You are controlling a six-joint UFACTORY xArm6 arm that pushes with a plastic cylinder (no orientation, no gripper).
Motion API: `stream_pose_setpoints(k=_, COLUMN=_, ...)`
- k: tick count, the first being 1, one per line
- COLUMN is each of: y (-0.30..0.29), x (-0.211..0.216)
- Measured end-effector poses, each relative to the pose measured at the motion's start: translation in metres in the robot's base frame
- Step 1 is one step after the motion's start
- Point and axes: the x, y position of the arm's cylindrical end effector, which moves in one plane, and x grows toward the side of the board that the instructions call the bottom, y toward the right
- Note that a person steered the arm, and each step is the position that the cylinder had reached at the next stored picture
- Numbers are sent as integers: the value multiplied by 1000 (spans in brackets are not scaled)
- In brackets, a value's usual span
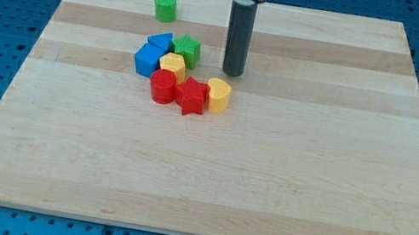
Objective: Separate the green blocks from the group of blocks
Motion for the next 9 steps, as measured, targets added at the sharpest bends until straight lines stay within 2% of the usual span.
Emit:
stream_pose_setpoints(k=2, y=-71, x=-3)
stream_pose_setpoints(k=3, y=-80, x=-27)
stream_pose_setpoints(k=4, y=-80, x=-54)
stream_pose_setpoints(k=5, y=-65, x=-54)
stream_pose_setpoints(k=6, y=-26, x=-58)
stream_pose_setpoints(k=9, y=-48, x=-82)
